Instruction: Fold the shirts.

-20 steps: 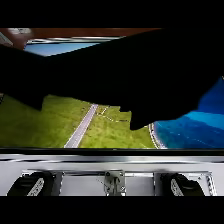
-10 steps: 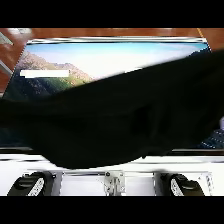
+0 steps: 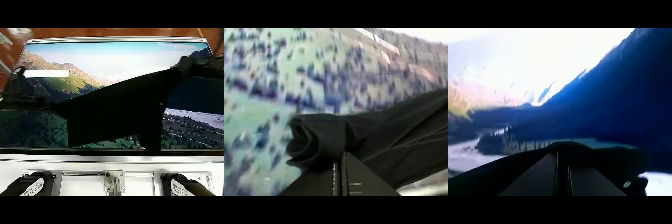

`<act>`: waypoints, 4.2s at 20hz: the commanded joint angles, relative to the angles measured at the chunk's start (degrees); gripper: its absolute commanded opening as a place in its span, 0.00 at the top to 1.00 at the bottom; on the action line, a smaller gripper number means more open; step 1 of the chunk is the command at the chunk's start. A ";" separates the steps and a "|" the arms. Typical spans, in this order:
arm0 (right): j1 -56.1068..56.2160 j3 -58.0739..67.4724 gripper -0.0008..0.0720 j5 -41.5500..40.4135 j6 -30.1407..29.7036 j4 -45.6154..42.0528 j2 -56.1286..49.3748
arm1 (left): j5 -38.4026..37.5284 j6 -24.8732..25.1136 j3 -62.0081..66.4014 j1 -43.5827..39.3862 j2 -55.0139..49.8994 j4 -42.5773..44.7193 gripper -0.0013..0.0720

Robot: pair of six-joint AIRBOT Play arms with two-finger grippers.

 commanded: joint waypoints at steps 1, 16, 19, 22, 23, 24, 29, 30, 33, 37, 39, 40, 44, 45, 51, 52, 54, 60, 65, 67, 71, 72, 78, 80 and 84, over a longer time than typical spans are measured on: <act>2.16 -1.42 0.90 -10.80 0.11 4.33 -11.06 | 12.57 0.15 -0.35 0.02 -12.13 -10.91 0.93; -11.23 -0.57 0.16 21.70 -8.72 -21.31 -4.07 | -28.63 -0.63 6.47 22.01 -15.37 5.25 0.28; -24.02 -6.19 0.15 26.95 -12.20 1.86 -3.52 | -22.34 3.45 -11.17 22.64 -8.39 -4.07 0.06; -28.48 -13.07 0.15 31.52 -15.76 12.02 -3.52 | -13.79 8.39 -25.70 22.14 -7.10 -14.73 0.06; -28.46 -14.29 0.15 33.05 -16.68 12.28 -3.52 | -10.80 9.40 -28.65 22.14 -7.10 -17.59 0.07; -28.35 -15.17 0.15 33.70 -16.94 12.37 -3.52 | -8.20 9.88 -30.91 22.10 -7.17 -19.06 0.06; -28.35 -15.39 0.15 32.20 -16.90 12.61 -3.52 | -0.74 9.84 -33.14 18.67 -7.28 -20.26 0.06; -28.35 -15.41 0.15 31.80 -16.63 12.63 -3.52 | 0.52 9.86 -33.14 17.33 -7.28 -21.44 0.06; -28.35 -15.39 0.15 31.36 -16.24 12.61 -3.52 | 3.58 9.81 -33.14 12.96 -7.28 -22.49 0.07; -28.37 -15.39 0.15 31.12 -16.24 12.46 -3.52 | 6.01 9.62 -33.11 9.53 -9.14 -24.48 0.07; -28.37 -15.39 0.15 31.10 -16.24 12.46 -3.52 | 6.19 9.84 -33.00 8.26 -11.54 -27.06 0.07; -28.35 -15.41 0.15 31.12 -16.24 12.37 -3.52 | 6.43 10.80 -32.96 7.28 -12.94 -28.39 0.07; -28.35 -15.61 0.12 31.93 -15.98 12.26 -3.52 | 9.64 11.32 -32.81 3.85 -19.50 -33.81 0.33; -28.35 -16.28 0.12 31.58 -15.98 12.24 -3.58 | 9.68 12.94 -32.30 3.82 -20.22 -35.17 0.47; -28.35 -27.96 0.11 21.27 -16.52 14.27 -3.58 | 4.31 16.72 -26.43 3.82 -18.67 -35.23 0.93; -28.33 -29.62 0.11 18.97 -16.96 15.56 -3.74 | 4.83 17.16 -25.92 3.82 -17.33 -35.26 0.93; -26.93 -32.33 0.11 15.41 -20.87 23.26 -5.81 | 7.76 17.31 -25.81 3.82 -14.21 -34.84 0.93; -12.20 -32.63 0.11 1.14 -23.69 24.85 -13.62 | 10.82 17.18 -25.75 3.82 -6.64 -34.82 0.93; -10.19 -32.63 0.36 -0.52 -21.22 24.92 -16.94 | 13.22 18.64 -24.96 4.48 -5.62 -34.84 0.93; -10.21 -31.91 0.91 1.22 -21.14 24.92 -16.85 | 12.50 18.69 -23.87 4.68 -5.62 -34.82 0.93; -10.21 -22.21 0.91 14.53 -27.23 24.65 -12.02 | 6.99 20.02 -14.34 4.66 -3.56 -29.99 0.94; -10.21 -18.14 0.91 17.84 -28.79 24.59 -8.48 | 5.81 19.26 -9.46 4.68 -1.25 -26.67 0.94; -12.09 15.80 0.91 10.49 -21.05 21.05 16.46 | 5.95 11.34 32.74 6.88 13.77 -6.23 0.93; -12.11 26.29 0.91 7.50 -14.99 19.08 20.61 | 4.13 7.34 45.77 8.48 14.12 -5.44 0.93; -12.11 36.26 0.91 17.59 -13.42 8.81 23.82 | -8.31 5.64 57.90 8.48 14.05 -1.20 0.93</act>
